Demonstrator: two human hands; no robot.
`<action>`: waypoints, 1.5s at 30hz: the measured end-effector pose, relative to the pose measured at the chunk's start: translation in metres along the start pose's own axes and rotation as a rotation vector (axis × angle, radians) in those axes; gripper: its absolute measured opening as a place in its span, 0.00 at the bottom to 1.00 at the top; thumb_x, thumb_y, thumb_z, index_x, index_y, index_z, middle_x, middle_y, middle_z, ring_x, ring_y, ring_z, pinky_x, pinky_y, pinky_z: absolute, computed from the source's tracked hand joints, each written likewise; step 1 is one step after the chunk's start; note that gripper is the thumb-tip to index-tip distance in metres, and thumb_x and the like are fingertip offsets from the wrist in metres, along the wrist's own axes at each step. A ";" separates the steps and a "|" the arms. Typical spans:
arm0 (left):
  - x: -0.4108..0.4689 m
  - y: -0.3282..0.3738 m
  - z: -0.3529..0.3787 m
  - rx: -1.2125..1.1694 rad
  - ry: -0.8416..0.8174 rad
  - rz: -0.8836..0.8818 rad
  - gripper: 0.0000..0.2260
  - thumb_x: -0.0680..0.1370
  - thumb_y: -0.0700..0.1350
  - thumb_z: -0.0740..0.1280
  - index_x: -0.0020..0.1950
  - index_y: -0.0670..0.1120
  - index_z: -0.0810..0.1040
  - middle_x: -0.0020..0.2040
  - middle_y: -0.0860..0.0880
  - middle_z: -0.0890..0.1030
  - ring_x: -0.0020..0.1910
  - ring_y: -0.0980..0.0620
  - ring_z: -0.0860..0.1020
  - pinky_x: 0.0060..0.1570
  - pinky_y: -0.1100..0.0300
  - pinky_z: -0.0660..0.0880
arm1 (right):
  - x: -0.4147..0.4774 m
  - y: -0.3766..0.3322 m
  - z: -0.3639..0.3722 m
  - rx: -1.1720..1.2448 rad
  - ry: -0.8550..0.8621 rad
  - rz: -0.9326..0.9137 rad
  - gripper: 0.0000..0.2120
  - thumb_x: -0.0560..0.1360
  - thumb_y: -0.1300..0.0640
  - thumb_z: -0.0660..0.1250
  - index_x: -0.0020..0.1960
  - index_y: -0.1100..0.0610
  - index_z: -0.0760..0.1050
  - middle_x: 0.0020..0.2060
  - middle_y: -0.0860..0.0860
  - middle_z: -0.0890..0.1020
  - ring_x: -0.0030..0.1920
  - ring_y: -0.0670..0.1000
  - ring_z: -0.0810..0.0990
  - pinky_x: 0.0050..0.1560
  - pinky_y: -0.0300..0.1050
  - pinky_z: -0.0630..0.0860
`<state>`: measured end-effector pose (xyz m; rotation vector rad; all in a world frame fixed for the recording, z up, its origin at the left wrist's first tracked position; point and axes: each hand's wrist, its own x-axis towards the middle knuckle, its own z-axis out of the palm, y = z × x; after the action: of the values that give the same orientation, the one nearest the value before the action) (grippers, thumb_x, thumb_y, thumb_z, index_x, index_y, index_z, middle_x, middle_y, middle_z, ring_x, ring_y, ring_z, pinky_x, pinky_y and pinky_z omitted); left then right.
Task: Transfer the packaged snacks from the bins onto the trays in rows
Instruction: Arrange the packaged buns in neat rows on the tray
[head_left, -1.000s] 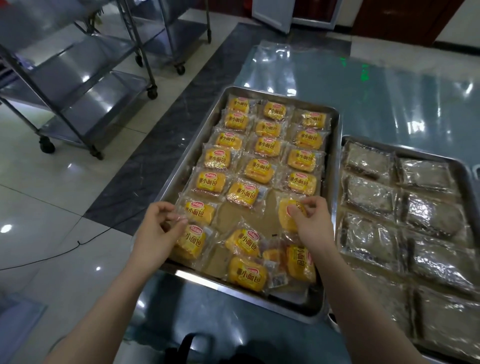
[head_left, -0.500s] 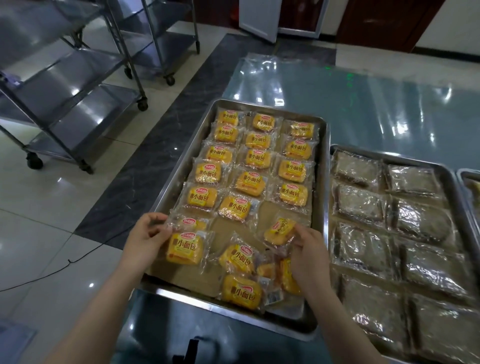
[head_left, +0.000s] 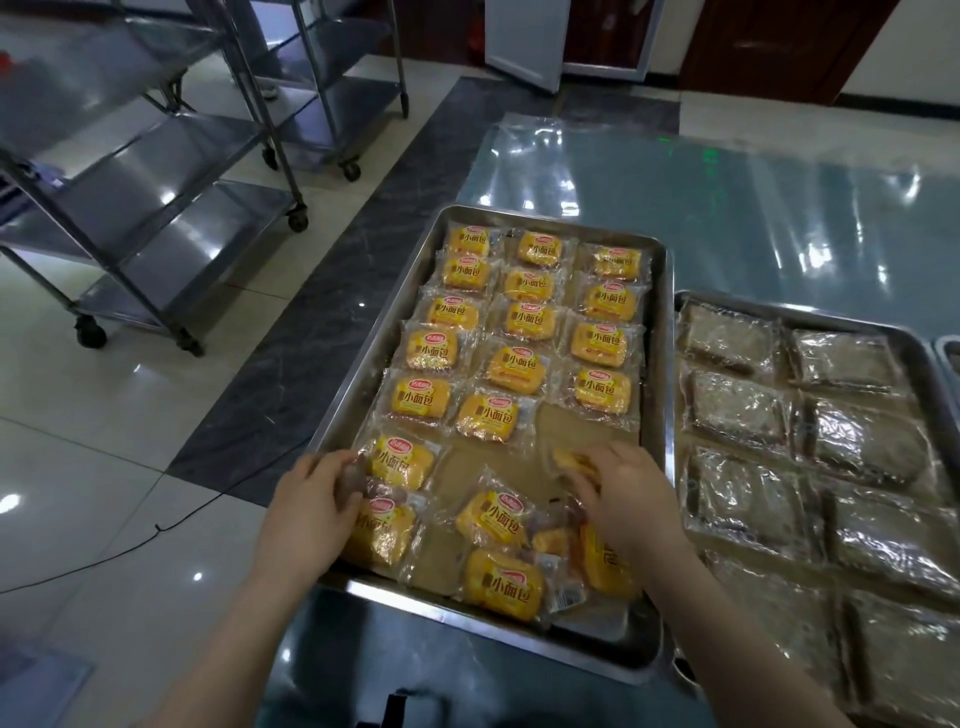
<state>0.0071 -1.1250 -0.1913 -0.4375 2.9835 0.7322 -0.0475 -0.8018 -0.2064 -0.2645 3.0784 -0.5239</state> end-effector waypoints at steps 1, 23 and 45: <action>-0.001 0.005 0.002 0.048 0.064 0.028 0.20 0.74 0.45 0.69 0.65 0.53 0.72 0.64 0.51 0.72 0.61 0.48 0.70 0.57 0.51 0.71 | -0.001 -0.001 0.002 0.036 0.080 0.056 0.16 0.78 0.46 0.63 0.60 0.53 0.77 0.52 0.50 0.80 0.51 0.52 0.75 0.51 0.47 0.74; 0.015 0.017 0.046 0.324 -0.253 0.368 0.27 0.80 0.60 0.42 0.74 0.55 0.34 0.75 0.51 0.34 0.73 0.52 0.33 0.72 0.48 0.36 | 0.022 -0.008 0.022 -0.101 -0.351 0.013 0.36 0.77 0.68 0.53 0.77 0.40 0.46 0.77 0.52 0.39 0.75 0.57 0.33 0.73 0.56 0.37; 0.009 0.016 0.040 0.248 -0.151 0.400 0.26 0.81 0.53 0.50 0.77 0.50 0.47 0.77 0.51 0.47 0.75 0.53 0.39 0.70 0.55 0.34 | 0.018 -0.100 0.027 0.072 -0.272 -0.005 0.15 0.70 0.48 0.70 0.51 0.42 0.67 0.50 0.42 0.75 0.57 0.49 0.71 0.59 0.51 0.59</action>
<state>-0.0072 -1.0948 -0.2208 0.2233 2.9869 0.3788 -0.0479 -0.9070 -0.1988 -0.3135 2.7912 -0.5468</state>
